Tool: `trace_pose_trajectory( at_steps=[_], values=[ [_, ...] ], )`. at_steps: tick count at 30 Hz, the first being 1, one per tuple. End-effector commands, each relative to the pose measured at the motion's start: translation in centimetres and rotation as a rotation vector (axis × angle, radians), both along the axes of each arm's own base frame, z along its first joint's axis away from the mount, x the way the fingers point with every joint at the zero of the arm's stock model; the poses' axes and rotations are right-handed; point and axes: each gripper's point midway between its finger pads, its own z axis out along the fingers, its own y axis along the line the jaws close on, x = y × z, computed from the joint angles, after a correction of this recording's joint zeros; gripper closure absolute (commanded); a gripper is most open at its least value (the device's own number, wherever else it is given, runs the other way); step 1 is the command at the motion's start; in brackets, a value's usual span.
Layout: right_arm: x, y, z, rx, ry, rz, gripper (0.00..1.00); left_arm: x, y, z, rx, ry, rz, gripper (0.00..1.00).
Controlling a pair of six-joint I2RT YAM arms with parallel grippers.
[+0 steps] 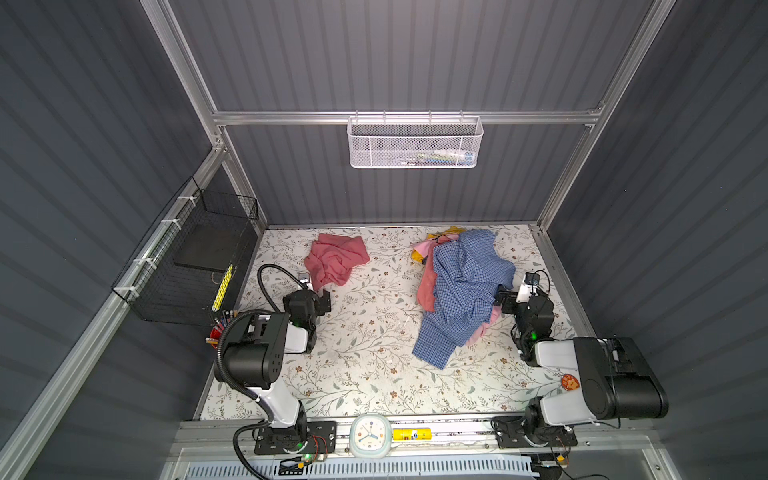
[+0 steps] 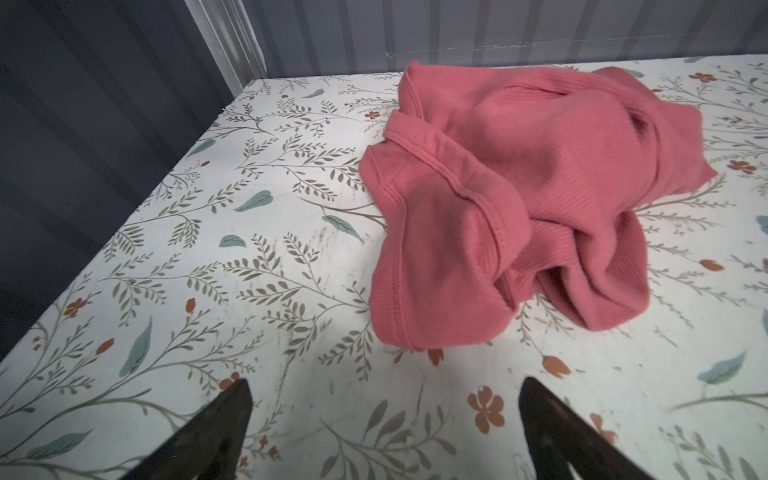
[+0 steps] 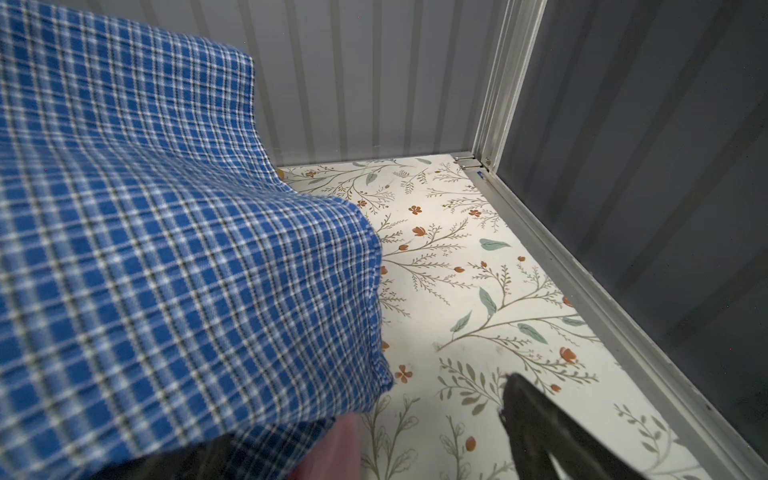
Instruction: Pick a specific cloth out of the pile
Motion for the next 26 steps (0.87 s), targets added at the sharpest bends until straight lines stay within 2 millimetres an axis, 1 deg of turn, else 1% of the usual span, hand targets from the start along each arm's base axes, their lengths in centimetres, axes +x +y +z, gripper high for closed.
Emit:
trace_pose_trajectory(
  at_steps=[1,26],
  values=[
    [0.44,0.03,0.46,0.005,-0.009,0.004,0.01,0.54,-0.49,0.33,-0.021,-0.015,-0.017,0.0],
    [0.45,-0.07,0.32,0.008,-0.002,0.002,0.01,0.53,-0.52,0.33,-0.021,-0.017,-0.017,0.0]
  ],
)
